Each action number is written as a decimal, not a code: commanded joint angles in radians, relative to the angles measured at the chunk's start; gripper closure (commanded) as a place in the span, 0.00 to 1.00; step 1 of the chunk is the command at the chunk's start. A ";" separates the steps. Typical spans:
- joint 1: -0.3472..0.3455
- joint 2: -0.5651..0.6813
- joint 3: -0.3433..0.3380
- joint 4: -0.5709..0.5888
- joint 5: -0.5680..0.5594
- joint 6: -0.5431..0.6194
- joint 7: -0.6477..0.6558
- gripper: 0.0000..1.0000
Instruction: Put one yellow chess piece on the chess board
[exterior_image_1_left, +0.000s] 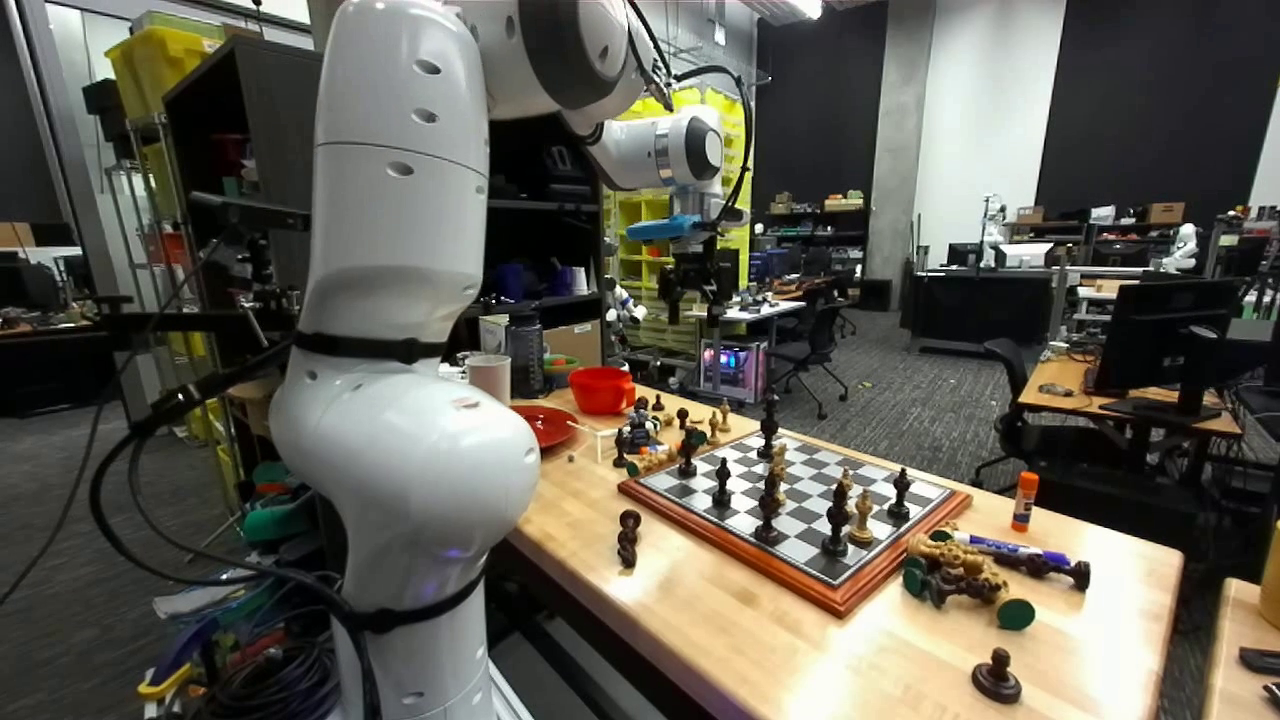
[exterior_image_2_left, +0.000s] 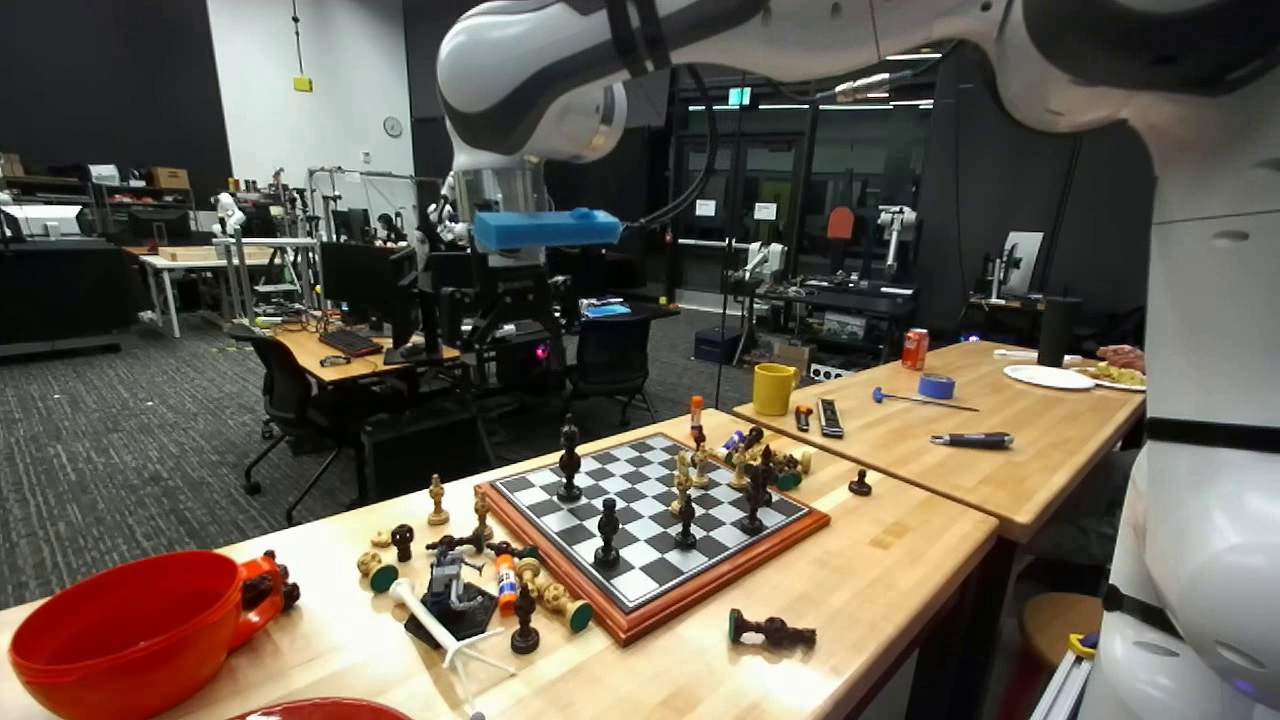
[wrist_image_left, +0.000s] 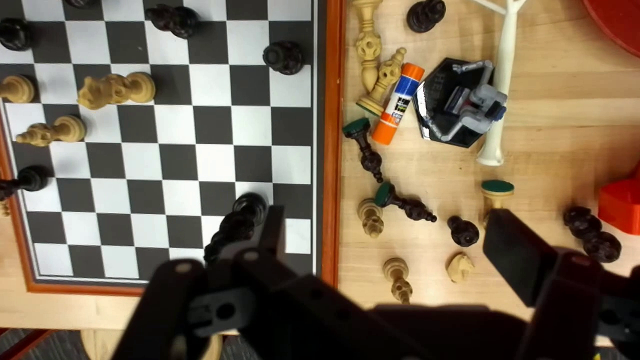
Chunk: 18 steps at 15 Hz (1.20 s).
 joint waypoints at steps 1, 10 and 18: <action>0.035 0.155 -0.015 0.158 -0.003 -0.019 -0.032 0.00; 0.119 0.524 -0.082 0.592 -0.016 -0.155 -0.075 0.00; 0.113 0.611 -0.113 0.706 -0.012 -0.193 -0.066 0.00</action>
